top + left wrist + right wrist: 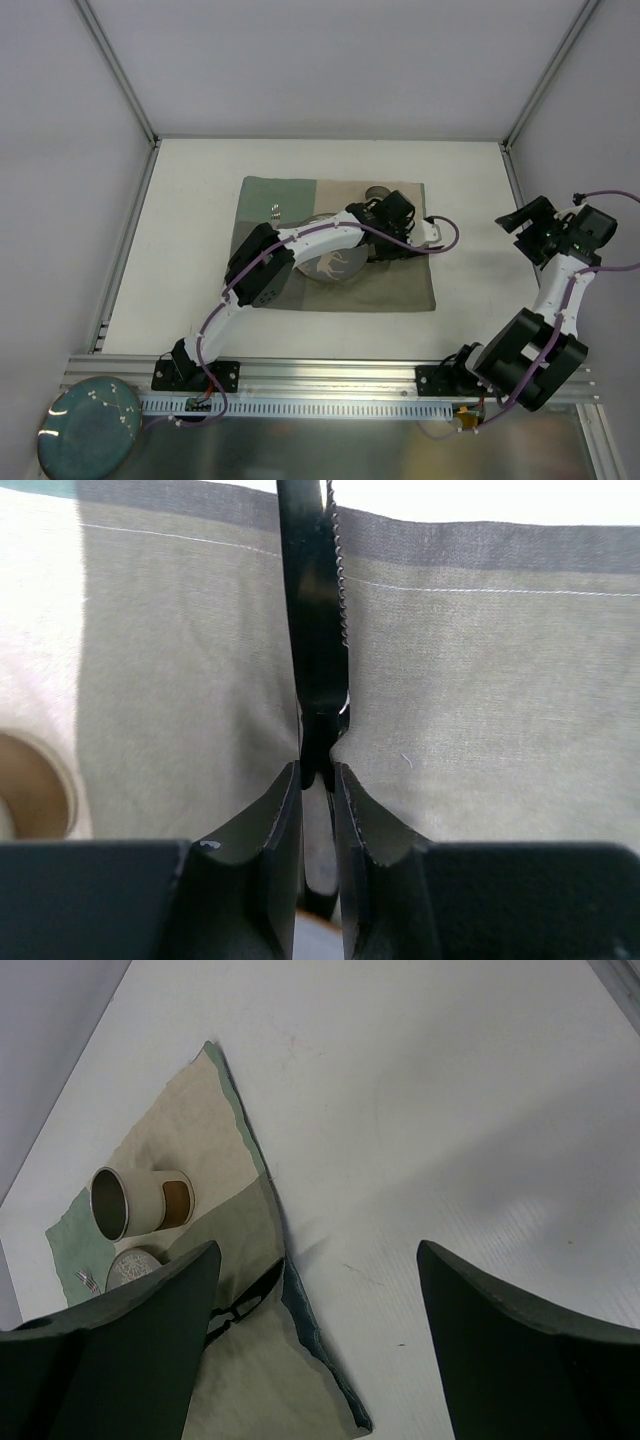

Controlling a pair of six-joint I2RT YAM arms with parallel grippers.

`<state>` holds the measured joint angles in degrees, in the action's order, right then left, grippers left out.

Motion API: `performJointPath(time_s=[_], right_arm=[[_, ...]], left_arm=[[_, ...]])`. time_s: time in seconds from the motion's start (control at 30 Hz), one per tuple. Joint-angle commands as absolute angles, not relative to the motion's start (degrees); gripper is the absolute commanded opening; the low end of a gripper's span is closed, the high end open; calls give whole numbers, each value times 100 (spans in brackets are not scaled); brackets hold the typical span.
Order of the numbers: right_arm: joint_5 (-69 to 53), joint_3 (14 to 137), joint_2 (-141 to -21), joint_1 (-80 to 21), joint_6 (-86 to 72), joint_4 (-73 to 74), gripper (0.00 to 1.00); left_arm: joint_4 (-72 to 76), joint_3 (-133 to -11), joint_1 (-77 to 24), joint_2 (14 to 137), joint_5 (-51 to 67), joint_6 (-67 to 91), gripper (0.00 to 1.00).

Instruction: Set the dinner table for one person

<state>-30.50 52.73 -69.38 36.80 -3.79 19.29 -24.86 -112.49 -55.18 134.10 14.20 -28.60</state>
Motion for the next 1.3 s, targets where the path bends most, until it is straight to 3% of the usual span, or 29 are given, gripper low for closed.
performJointPath(time_s=[0.0, 1.27], right_arm=[[-3217, 5537, -7022, 3762, -351, 1810, 83], [-3401, 5519, -6662, 3762, -53, 2004, 82]], left_arm=[[-2514, -11171, -5555, 12727, 1301, -2698, 0], [-2127, -12296, -5581, 13992, 1125, -1389, 0]])
